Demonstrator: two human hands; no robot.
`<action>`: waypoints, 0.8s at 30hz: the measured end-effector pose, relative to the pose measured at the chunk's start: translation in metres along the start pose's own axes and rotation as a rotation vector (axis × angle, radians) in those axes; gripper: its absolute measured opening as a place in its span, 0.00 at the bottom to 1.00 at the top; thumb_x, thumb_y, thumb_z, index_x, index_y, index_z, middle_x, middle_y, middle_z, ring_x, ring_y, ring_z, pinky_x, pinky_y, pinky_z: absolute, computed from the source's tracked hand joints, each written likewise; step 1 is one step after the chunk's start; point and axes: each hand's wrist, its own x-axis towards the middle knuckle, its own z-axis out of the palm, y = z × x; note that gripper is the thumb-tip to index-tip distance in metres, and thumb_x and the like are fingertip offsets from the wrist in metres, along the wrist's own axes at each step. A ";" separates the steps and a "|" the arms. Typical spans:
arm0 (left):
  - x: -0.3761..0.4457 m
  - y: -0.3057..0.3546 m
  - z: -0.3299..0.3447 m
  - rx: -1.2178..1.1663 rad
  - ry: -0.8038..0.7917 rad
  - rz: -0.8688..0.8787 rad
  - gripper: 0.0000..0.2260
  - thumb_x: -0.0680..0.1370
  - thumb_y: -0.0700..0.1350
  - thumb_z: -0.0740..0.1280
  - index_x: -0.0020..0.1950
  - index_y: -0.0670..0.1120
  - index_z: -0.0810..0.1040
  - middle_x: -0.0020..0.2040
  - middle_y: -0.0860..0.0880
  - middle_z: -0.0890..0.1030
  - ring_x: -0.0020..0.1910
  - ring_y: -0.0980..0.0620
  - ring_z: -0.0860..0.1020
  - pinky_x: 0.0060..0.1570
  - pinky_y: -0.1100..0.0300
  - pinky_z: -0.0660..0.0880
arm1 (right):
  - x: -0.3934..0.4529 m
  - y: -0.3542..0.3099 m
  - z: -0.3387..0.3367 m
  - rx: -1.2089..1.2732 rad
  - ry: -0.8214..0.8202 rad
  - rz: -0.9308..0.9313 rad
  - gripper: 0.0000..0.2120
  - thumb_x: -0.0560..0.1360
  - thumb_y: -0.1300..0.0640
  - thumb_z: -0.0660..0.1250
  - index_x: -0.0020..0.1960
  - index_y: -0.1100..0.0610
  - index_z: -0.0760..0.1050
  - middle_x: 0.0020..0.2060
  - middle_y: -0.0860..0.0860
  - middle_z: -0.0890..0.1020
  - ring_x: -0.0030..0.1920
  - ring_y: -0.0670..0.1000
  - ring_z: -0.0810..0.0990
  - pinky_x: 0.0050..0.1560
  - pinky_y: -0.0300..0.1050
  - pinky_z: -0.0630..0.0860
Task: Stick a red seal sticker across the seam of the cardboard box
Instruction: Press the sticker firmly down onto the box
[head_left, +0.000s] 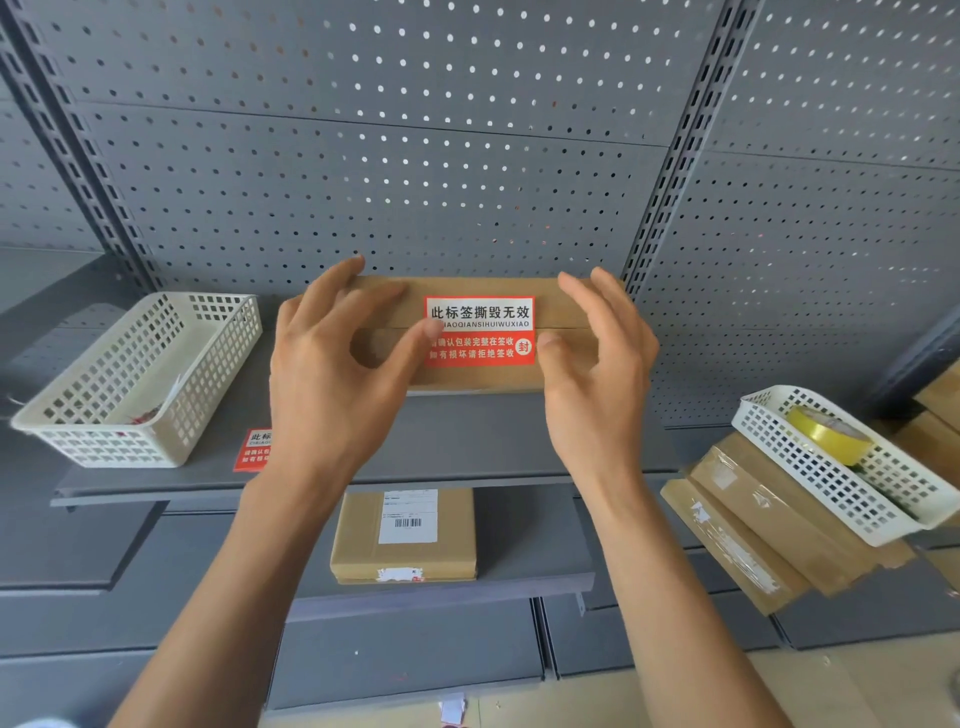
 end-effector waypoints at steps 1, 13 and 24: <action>0.001 0.002 0.001 -0.001 0.013 -0.007 0.21 0.75 0.64 0.68 0.61 0.53 0.83 0.70 0.52 0.77 0.68 0.45 0.74 0.63 0.61 0.67 | 0.000 -0.002 0.001 0.003 0.018 0.007 0.20 0.77 0.56 0.68 0.68 0.45 0.76 0.75 0.43 0.70 0.75 0.48 0.61 0.76 0.57 0.62; -0.002 0.017 0.016 0.155 0.078 -0.035 0.26 0.72 0.68 0.71 0.60 0.50 0.75 0.62 0.49 0.74 0.61 0.43 0.70 0.43 0.54 0.66 | -0.001 -0.006 0.019 -0.315 0.068 -0.001 0.28 0.75 0.33 0.65 0.70 0.44 0.72 0.79 0.46 0.61 0.75 0.56 0.58 0.59 0.49 0.53; -0.005 0.011 0.017 0.125 0.065 -0.030 0.17 0.78 0.58 0.70 0.60 0.49 0.76 0.63 0.47 0.74 0.62 0.41 0.70 0.47 0.55 0.66 | -0.001 0.003 0.020 -0.309 0.116 -0.012 0.15 0.82 0.46 0.62 0.68 0.45 0.75 0.77 0.46 0.66 0.72 0.56 0.61 0.59 0.50 0.56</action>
